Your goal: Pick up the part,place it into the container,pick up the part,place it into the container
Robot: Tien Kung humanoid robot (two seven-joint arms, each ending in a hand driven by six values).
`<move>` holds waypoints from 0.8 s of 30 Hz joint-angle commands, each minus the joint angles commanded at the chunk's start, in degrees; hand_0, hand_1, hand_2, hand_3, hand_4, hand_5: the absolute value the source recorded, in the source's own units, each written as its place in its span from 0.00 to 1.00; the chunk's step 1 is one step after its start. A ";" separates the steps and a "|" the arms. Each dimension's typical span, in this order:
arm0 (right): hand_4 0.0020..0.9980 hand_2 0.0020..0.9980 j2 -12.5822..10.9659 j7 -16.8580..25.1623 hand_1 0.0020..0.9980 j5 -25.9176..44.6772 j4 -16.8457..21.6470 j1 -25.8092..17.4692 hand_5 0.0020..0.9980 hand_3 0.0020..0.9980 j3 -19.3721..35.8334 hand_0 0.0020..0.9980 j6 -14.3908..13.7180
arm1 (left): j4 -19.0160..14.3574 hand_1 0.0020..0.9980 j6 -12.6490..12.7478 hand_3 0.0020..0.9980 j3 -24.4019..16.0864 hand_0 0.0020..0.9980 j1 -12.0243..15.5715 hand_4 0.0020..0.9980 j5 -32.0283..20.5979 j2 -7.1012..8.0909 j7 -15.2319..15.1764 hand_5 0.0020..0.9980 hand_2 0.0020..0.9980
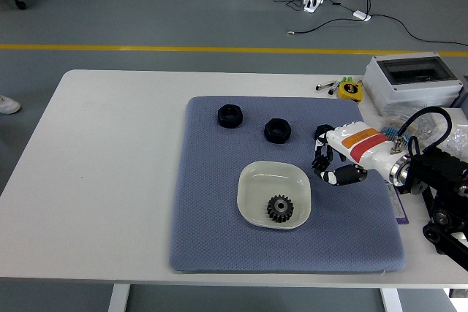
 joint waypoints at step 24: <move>0.67 0.40 3.27 -0.19 0.30 -7.19 4.74 2.64 0.29 0.48 -10.12 0.15 -1.42 | -0.05 0.65 0.02 0.58 0.15 0.70 -0.28 0.67 -0.13 0.18 -0.02 0.63 0.67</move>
